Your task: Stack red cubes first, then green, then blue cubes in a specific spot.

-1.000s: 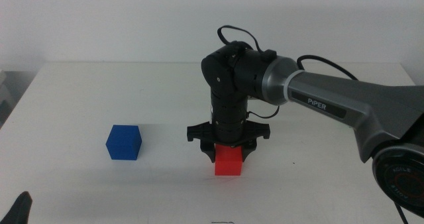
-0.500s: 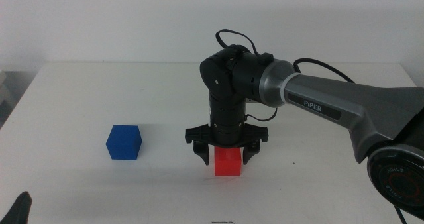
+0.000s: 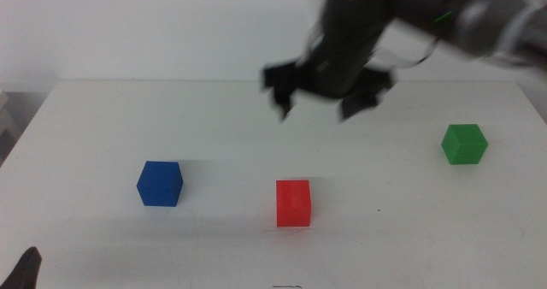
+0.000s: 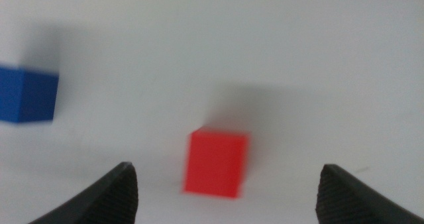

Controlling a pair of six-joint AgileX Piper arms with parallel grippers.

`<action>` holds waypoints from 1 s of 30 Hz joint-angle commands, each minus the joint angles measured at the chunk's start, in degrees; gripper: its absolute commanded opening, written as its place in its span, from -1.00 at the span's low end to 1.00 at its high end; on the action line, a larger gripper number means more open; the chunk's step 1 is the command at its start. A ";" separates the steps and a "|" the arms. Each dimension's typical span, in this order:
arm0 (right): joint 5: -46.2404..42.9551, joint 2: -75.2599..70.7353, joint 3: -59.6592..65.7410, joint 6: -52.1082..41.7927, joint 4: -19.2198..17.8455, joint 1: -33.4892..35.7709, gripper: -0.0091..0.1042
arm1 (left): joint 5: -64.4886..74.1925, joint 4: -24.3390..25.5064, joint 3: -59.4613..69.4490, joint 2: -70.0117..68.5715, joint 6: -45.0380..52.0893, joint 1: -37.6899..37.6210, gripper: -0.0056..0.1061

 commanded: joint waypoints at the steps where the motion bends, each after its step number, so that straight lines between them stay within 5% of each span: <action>1: 4.23 -5.65 -1.51 -3.57 -3.37 -3.60 0.82 | -4.53 -0.21 -0.16 -0.74 -0.01 -0.24 0.78; 9: 4.23 -10.66 -1.51 -18.98 3.41 -21.12 0.82 | -4.53 -0.21 -0.16 -0.74 -0.01 -0.24 0.78; 16: 4.17 -7.99 -1.51 -25.15 4.38 -33.25 0.82 | -4.53 -0.21 -0.16 -0.74 -0.01 -0.24 0.78; 30: 3.84 3.99 -1.51 -31.25 3.15 -37.98 0.82 | -4.53 -0.21 -0.16 -0.74 -0.01 -0.24 0.78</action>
